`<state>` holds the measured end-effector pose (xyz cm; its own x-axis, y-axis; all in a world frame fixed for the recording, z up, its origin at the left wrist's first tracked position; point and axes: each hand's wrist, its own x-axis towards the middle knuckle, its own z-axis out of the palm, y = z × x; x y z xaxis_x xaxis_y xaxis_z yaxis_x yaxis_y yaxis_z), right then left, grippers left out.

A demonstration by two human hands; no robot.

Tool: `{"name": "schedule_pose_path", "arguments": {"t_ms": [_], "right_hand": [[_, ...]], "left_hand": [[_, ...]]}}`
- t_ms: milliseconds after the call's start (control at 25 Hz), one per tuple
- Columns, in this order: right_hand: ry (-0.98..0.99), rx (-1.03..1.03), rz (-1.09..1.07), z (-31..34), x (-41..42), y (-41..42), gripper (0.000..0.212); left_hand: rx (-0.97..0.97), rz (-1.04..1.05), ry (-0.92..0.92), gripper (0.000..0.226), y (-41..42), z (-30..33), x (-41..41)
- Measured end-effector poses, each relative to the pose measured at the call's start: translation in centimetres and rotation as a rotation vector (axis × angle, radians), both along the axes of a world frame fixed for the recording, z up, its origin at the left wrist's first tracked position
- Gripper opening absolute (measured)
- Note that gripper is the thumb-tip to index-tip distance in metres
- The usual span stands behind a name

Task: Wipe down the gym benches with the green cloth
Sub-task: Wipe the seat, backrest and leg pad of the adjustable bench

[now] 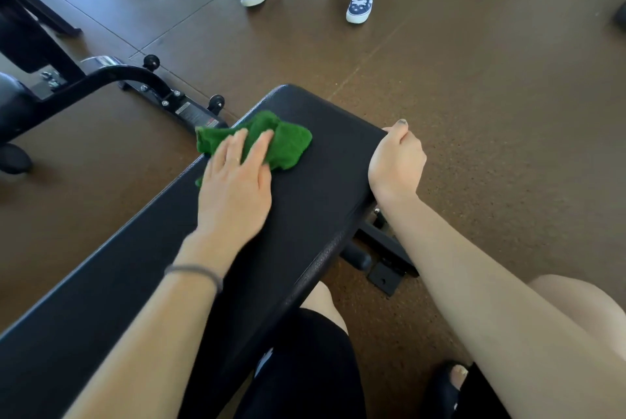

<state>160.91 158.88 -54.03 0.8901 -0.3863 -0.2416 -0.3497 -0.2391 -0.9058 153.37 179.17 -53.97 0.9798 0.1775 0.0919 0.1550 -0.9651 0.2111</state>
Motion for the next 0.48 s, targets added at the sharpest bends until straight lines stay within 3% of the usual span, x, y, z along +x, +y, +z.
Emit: {"name": "schedule_pose_path", "arguments": {"t_ms": [80,280,480], "right_hand": [[-0.002,-0.01,-0.017,-0.2,0.3,0.1,0.046],[-0.006,0.003,-0.004,-0.4,0.0,-0.1,0.049],[-0.036,0.008,-0.017,-0.3,0.3,-0.1,0.054]], "left_hand": [[-0.01,-0.02,0.041,0.05,-0.7,-0.5,-0.8],[-0.02,-0.084,0.107,0.051,-1.5,1.1,7.1],[0.005,-0.272,0.016,0.056,-4.6,-0.3,-2.4]]}}
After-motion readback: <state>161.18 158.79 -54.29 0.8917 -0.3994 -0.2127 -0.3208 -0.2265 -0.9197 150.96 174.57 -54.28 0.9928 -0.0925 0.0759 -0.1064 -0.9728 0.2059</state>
